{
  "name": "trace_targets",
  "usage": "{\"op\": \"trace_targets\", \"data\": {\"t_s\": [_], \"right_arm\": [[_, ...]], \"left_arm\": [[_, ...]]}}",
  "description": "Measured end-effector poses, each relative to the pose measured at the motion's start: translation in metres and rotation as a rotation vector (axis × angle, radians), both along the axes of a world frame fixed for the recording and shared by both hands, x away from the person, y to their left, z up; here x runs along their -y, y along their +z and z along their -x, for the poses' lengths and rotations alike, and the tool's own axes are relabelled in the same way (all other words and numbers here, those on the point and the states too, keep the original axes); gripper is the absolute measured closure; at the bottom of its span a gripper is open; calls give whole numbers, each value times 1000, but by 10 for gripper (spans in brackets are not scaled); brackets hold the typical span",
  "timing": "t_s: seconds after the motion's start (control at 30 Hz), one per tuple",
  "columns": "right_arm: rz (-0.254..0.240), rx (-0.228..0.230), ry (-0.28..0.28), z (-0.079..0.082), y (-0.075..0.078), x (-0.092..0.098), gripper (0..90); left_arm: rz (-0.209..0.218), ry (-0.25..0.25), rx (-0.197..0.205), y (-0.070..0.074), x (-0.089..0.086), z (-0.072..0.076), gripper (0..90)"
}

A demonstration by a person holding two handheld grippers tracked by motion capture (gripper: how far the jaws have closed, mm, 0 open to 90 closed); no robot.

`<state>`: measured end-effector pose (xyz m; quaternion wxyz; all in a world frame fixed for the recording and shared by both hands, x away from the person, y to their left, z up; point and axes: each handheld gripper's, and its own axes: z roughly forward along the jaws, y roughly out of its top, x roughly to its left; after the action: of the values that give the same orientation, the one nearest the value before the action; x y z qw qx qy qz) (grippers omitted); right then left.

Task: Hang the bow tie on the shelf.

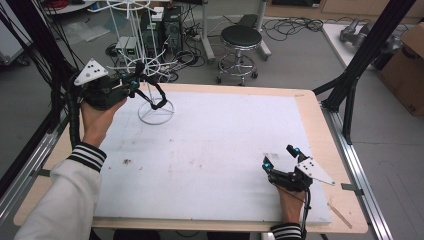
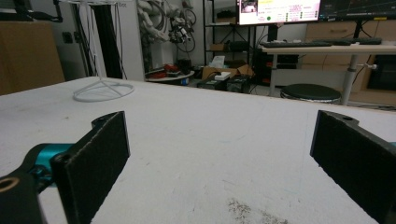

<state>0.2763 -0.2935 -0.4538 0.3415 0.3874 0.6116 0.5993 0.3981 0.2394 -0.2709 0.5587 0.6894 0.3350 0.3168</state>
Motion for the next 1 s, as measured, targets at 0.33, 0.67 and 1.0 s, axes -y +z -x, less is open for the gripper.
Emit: {"op": "trace_targets", "data": {"t_s": [0.33,0.67,1.0], "right_arm": [[-5,-5,-1,0,0,0,36],[-12,-8,0,0,0,0,36],[-4,-12,5,0,0,-1,36]], "left_arm": [[-21,47,-6,-5,-1,-18,756],[-43,64,-6,-6,-1,-28,756],[-67,103,-20,-10,-3,-34,752]]}}
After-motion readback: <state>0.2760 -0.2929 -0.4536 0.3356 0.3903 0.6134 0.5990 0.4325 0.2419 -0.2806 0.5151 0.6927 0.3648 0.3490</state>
